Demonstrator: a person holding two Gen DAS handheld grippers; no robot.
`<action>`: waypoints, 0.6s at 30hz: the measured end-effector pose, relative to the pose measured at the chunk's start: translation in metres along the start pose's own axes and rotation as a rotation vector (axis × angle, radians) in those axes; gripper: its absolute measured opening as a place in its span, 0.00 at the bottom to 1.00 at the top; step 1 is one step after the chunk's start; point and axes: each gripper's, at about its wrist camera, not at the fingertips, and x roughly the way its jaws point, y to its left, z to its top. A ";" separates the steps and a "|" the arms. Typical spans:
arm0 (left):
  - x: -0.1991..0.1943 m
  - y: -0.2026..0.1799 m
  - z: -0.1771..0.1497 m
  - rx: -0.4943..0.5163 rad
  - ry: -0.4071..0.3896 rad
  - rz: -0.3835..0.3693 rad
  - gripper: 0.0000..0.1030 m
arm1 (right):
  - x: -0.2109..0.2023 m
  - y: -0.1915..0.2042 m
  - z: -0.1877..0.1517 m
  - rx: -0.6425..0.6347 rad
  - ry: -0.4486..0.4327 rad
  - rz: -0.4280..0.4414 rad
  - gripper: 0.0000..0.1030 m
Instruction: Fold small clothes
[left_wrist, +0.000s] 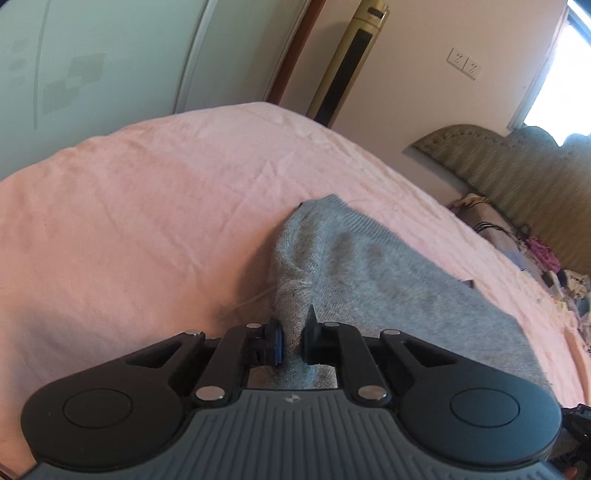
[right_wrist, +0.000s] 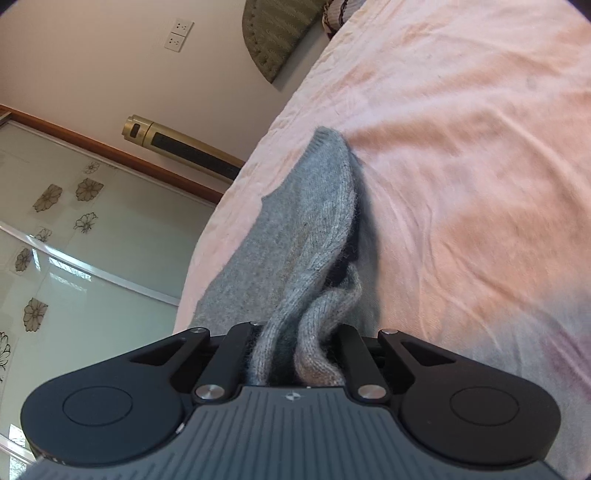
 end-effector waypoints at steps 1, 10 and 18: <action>-0.005 0.000 0.002 0.000 0.000 -0.013 0.08 | -0.003 0.003 0.002 -0.005 0.000 0.004 0.11; -0.047 0.025 -0.010 0.028 0.064 -0.156 0.07 | -0.059 0.012 -0.005 -0.072 0.075 0.051 0.10; -0.030 0.077 -0.032 -0.184 0.090 -0.124 0.55 | -0.087 -0.027 -0.024 0.033 0.014 -0.019 0.51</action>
